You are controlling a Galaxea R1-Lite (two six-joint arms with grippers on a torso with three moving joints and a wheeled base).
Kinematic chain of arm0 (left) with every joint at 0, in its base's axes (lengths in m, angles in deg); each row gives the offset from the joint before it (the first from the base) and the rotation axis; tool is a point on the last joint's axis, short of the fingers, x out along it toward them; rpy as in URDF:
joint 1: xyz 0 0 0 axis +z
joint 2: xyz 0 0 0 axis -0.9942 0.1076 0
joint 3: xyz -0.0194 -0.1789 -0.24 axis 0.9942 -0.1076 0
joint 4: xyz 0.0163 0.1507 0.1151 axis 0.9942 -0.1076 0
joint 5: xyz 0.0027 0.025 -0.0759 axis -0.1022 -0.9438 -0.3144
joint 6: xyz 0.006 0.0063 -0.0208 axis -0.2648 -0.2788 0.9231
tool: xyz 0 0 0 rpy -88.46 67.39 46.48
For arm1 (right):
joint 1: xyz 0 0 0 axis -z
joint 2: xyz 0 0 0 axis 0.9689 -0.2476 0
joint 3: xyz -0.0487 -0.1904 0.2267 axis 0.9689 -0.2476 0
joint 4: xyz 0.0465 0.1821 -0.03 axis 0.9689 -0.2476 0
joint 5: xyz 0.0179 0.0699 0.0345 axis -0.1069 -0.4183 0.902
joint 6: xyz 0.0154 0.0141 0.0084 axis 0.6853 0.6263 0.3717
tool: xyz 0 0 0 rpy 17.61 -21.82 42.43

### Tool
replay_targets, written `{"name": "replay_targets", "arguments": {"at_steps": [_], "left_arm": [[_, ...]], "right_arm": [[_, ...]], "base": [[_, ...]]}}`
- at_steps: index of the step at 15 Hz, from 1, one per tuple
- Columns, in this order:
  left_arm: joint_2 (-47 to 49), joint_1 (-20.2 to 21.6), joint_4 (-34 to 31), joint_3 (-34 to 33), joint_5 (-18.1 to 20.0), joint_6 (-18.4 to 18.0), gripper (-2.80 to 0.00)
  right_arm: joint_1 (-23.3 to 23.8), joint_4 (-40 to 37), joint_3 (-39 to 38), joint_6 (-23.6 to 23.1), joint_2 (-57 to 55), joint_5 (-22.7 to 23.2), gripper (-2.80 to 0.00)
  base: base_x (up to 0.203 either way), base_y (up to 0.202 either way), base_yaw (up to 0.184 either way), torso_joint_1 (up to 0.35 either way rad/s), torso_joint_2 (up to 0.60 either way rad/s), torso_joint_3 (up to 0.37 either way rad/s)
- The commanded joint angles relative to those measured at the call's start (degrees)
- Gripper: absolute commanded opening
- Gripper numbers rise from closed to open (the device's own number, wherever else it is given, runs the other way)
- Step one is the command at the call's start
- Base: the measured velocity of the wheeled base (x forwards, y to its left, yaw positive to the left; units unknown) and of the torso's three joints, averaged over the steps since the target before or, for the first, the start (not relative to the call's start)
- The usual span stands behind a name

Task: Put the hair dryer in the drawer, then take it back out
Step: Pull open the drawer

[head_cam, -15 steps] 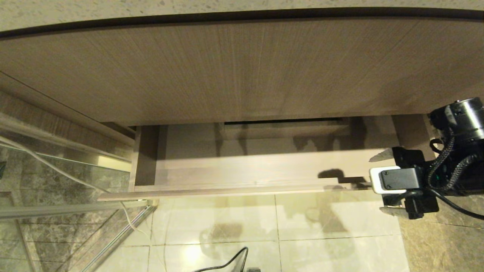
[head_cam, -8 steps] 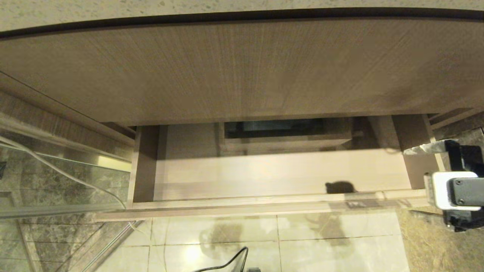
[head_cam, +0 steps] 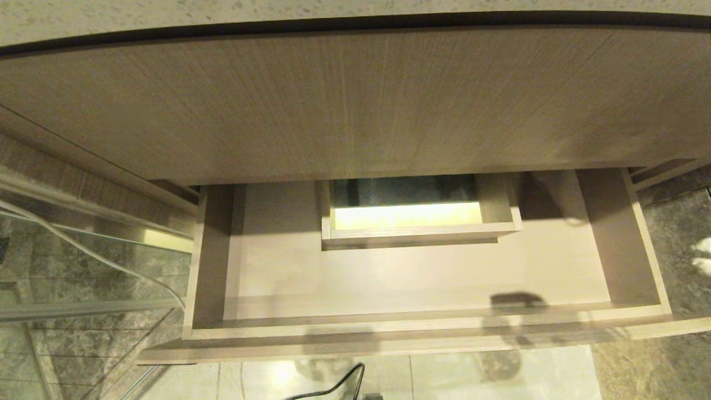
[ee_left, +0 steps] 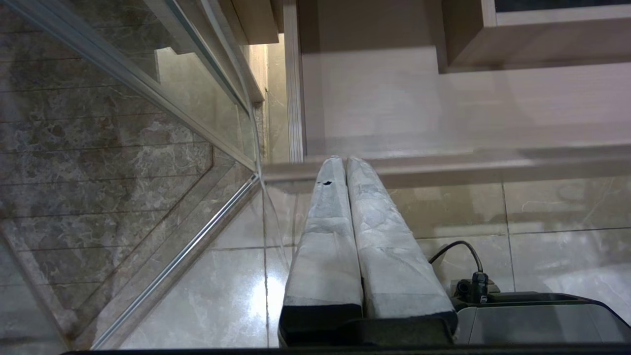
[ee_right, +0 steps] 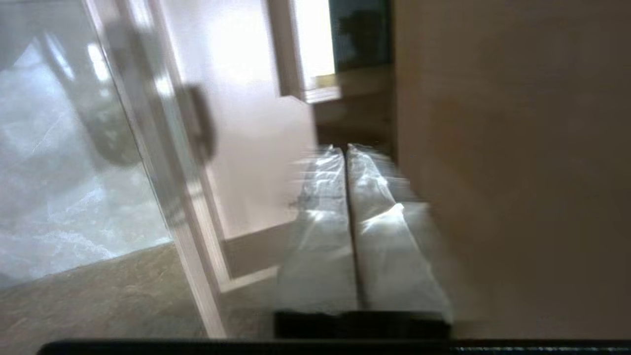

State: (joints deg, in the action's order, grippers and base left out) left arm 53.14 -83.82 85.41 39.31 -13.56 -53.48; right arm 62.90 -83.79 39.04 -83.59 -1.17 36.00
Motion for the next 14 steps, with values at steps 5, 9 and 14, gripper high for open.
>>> {"name": "replay_targets", "arguments": {"at_steps": [5,9,14], "left_arm": [[0.0,0.0,0.0,0.0,0.0,0.0,-2.80],[0.0,0.0,0.0,0.0,0.0,0.0,-2.80],[0.0,0.0,0.0,0.0,0.0,0.0,-2.80]], "right_arm": [[8.3,-17.9,15.6,2.6,18.3,0.3,-2.80],[19.4,-17.4,22.4,9.8,24.1,1.8,-2.80],[26.3,-7.6,21.0,10.4,22.3,-1.0,-2.80]], "base": [[0.000,0.000,0.000,0.000,0.00,0.000],[0.000,0.000,0.000,0.000,0.00,0.000],[0.000,0.000,0.000,0.000,0.00,0.000]]}}
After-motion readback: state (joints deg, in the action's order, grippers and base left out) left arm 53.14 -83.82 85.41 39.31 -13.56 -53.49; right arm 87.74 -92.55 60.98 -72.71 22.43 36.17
